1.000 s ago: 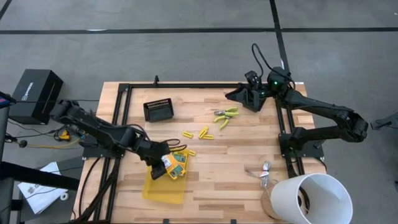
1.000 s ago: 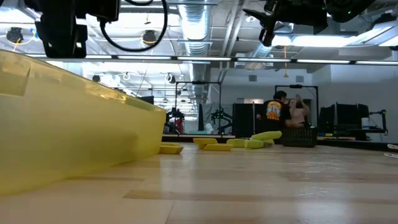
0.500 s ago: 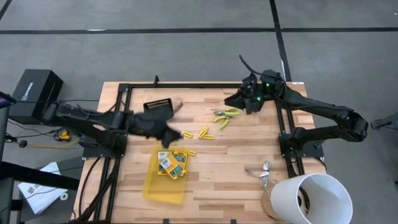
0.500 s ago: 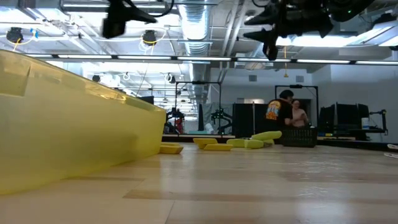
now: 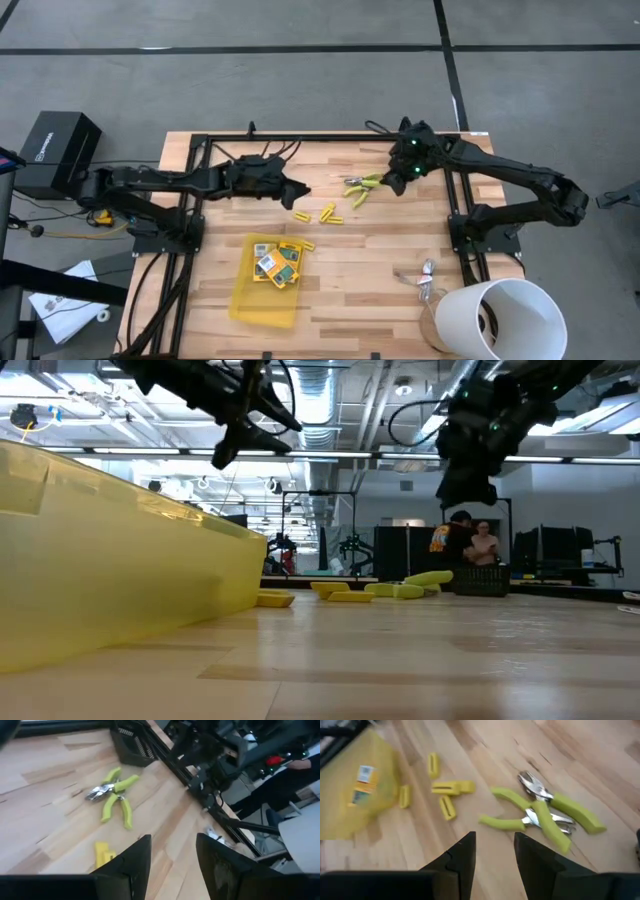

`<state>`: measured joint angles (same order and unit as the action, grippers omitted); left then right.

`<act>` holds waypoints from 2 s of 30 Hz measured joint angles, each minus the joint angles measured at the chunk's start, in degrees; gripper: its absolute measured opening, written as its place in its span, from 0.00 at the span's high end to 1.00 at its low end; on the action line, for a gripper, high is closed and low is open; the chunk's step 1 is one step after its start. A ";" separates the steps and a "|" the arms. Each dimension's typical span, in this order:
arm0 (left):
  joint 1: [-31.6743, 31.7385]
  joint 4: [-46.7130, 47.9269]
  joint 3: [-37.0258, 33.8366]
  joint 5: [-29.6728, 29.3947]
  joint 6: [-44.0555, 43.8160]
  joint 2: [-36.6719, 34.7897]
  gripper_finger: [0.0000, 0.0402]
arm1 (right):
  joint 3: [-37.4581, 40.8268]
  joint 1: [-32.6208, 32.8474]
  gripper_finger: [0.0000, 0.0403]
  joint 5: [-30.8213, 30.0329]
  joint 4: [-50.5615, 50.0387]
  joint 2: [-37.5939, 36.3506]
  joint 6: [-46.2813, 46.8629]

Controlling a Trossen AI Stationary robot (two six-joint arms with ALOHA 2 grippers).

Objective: Pick & Place School Supplies
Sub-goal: Put the green puncher into the right black bin

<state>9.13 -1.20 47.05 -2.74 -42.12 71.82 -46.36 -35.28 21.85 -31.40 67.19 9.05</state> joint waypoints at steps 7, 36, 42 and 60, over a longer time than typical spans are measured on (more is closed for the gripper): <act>0.28 -2.87 0.00 2.77 3.51 2.81 0.63 | -0.05 -0.53 0.69 -2.89 -0.26 8.52 -2.02; 1.92 -2.75 0.02 4.30 4.22 2.94 0.63 | -7.46 -5.73 0.58 -2.22 -1.77 18.41 -10.86; 1.91 -2.75 0.04 4.30 3.68 2.93 0.63 | -4.16 -5.71 0.60 -2.19 -0.69 18.41 -12.69; 1.87 -2.68 0.07 5.80 1.11 2.92 0.63 | -1.02 -4.65 0.59 -0.71 4.50 25.66 -11.51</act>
<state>11.00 -3.88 47.11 3.06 -41.01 74.74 -47.37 -39.93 21.15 -26.90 92.85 -2.46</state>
